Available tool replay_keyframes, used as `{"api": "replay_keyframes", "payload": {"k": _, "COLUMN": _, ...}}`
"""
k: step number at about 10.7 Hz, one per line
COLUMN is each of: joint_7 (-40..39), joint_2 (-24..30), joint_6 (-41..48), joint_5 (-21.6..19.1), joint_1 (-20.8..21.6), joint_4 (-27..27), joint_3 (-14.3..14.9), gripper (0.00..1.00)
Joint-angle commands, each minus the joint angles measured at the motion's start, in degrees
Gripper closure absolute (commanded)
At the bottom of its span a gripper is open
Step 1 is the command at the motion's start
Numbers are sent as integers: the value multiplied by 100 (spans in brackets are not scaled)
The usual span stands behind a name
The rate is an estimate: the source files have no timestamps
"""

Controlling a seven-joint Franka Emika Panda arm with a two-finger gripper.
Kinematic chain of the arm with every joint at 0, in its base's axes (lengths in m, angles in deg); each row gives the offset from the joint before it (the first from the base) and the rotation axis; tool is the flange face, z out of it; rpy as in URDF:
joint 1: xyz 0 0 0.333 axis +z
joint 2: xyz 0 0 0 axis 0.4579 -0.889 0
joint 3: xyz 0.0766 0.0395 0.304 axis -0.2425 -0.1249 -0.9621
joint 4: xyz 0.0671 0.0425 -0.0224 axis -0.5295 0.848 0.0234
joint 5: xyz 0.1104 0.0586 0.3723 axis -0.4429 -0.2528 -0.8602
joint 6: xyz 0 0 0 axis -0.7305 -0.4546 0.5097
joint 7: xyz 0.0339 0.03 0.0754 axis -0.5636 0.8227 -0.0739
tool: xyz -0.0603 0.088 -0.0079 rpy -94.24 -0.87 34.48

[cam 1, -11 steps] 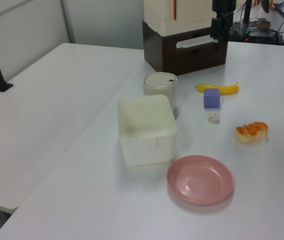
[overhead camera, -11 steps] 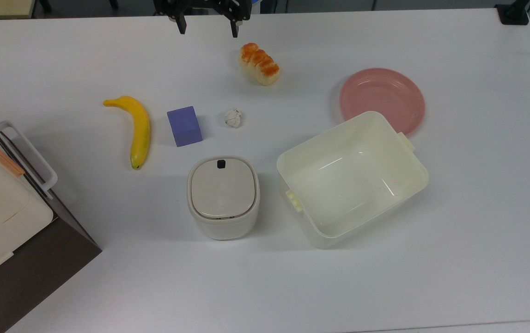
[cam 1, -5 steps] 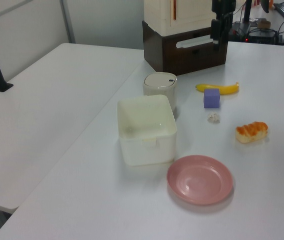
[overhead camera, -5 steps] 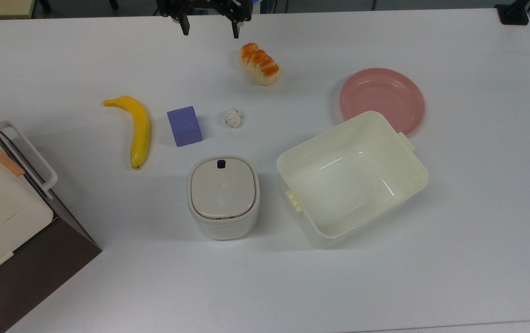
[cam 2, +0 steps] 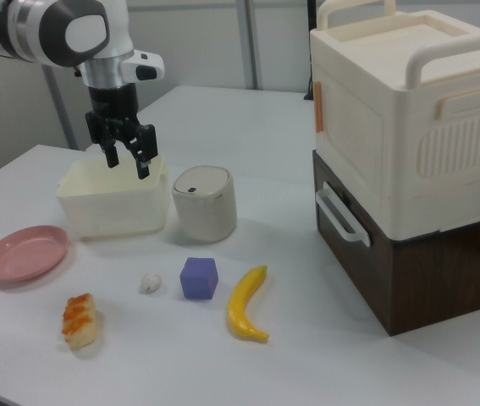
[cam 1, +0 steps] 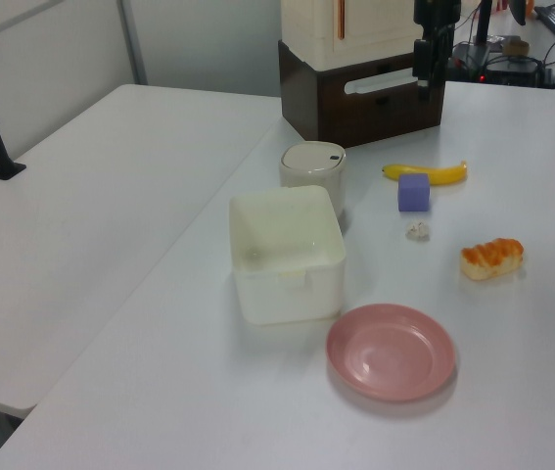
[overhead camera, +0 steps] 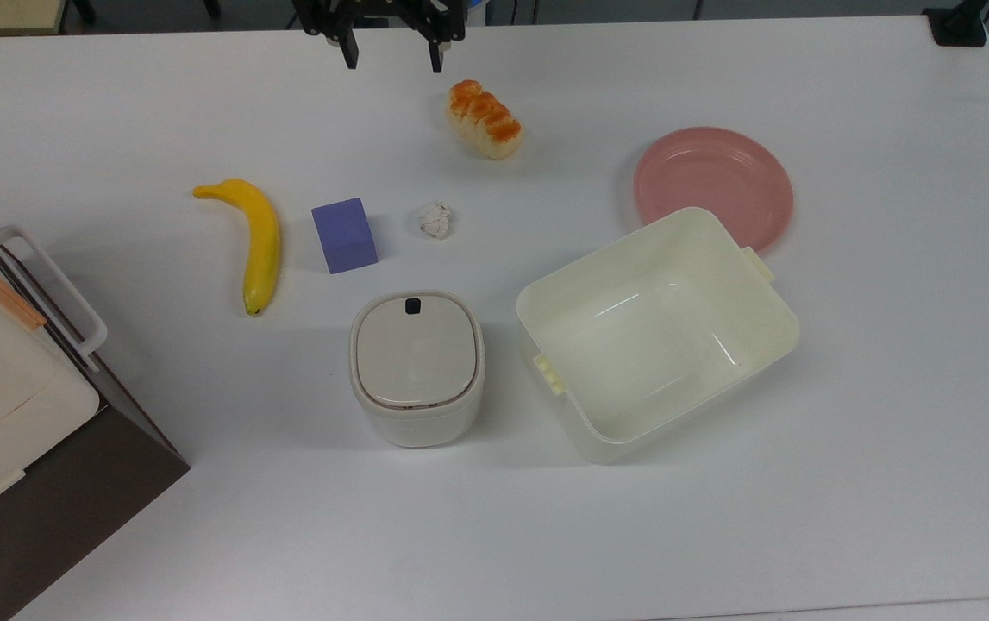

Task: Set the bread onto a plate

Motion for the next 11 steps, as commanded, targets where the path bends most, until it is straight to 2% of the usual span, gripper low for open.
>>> {"api": "replay_keyframes", "payload": {"k": 1, "joint_7": -176, "joint_2": 35, "joint_6": -52, "joint_5": -79, "joint_1": 33, "joint_4": 47, "joint_3": 31, "gripper": 25}}
{"api": "replay_keyframes", "payload": {"k": 3, "joint_7": -343, "joint_2": 35, "joint_6": -43, "joint_5": -79, "joint_1": 24, "joint_4": 47, "joint_3": 31, "gripper": 31}}
{"api": "replay_keyframes", "payload": {"k": 8, "joint_7": -335, "joint_2": 44, "joint_6": -25, "joint_5": -79, "joint_1": 41, "joint_4": 47, "joint_3": 31, "gripper": 21}}
{"api": "replay_keyframes", "payload": {"k": 11, "joint_7": -335, "joint_2": 44, "joint_6": -17, "joint_5": -79, "joint_1": 41, "joint_4": 64, "joint_3": 31, "gripper": 21}}
